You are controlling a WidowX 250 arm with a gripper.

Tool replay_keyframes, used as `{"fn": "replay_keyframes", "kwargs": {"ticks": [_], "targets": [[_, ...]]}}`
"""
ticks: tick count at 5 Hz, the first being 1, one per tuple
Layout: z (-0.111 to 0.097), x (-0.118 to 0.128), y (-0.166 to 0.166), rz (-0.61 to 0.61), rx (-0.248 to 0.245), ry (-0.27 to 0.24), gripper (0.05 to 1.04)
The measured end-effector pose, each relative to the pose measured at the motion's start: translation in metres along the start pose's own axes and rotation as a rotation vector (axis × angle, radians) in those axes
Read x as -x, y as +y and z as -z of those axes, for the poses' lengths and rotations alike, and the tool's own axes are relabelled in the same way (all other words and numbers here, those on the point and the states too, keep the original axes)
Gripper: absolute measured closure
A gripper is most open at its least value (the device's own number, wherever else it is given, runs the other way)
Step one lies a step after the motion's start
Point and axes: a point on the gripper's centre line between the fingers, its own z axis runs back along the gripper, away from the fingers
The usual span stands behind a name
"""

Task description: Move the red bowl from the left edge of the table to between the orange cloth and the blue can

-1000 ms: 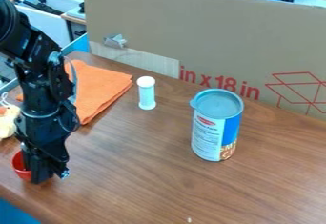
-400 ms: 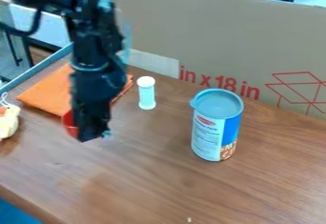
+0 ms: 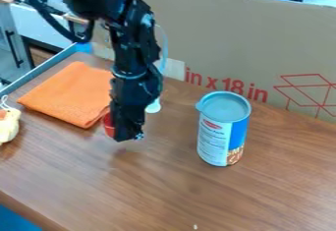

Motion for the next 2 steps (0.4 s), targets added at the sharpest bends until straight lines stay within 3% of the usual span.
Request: {"fn": "replay_keyframes", "kwargs": {"ticks": [1,2], "targets": [[0.0096,-0.0081,0.0165,0.015,-0.032,0.070,0.977],[0.0124,-0.0117,0.0199,0.016,-0.031,0.076,0.977]]}}
